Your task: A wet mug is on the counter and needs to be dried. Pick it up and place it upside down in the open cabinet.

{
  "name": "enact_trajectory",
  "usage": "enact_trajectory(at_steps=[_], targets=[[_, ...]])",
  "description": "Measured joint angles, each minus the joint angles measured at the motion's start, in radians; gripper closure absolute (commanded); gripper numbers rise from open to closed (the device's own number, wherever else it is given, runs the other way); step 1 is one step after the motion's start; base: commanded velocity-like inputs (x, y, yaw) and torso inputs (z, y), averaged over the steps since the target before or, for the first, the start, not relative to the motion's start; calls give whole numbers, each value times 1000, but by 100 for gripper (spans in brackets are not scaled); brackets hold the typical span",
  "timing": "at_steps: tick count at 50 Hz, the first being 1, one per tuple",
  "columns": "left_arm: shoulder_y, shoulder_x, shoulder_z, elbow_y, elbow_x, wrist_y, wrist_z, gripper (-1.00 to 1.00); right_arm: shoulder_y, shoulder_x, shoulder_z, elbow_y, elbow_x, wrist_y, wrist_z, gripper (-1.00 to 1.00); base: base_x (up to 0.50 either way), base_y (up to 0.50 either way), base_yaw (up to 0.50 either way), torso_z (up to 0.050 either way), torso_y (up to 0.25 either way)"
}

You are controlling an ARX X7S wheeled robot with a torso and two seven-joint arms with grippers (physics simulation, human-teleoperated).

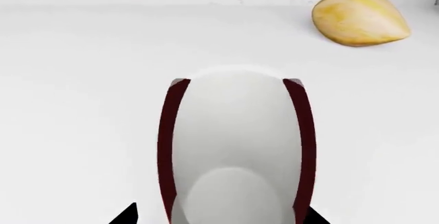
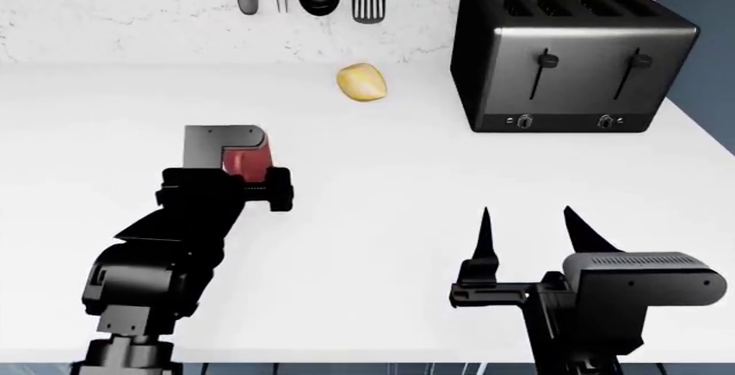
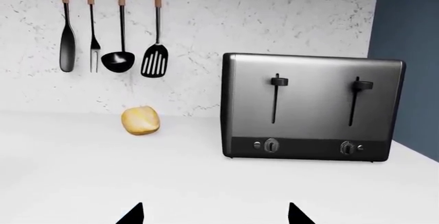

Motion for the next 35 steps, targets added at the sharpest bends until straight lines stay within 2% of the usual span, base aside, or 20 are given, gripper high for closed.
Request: enact_trajectory(at_steps=[2, 3, 17, 24, 35], targets=[[-9, 2, 4, -23, 3, 9, 3, -100, -1, 1, 0, -1, 1, -1, 1, -100, 0, 0, 0, 0, 0], [-12, 2, 6, -34, 4, 13, 4, 100, -1, 1, 0, -1, 2, -1, 1, -100, 0, 0, 0, 0, 0], [-35, -2, 28, -58, 20, 18, 16, 100, -4, 7, -1, -4, 9, -6, 8, -100, 0, 0, 0, 0, 0], [-15, -24, 35, 104, 0, -68, 8, 100, -4, 10, 3, -9, 16, -3, 11, -100, 0, 0, 0, 0, 0], [-40, -76, 83, 468, -33, -279, -27, 100, -5, 17, 22, -29, 42, 16, 15, -100, 0, 0, 0, 0, 0]])
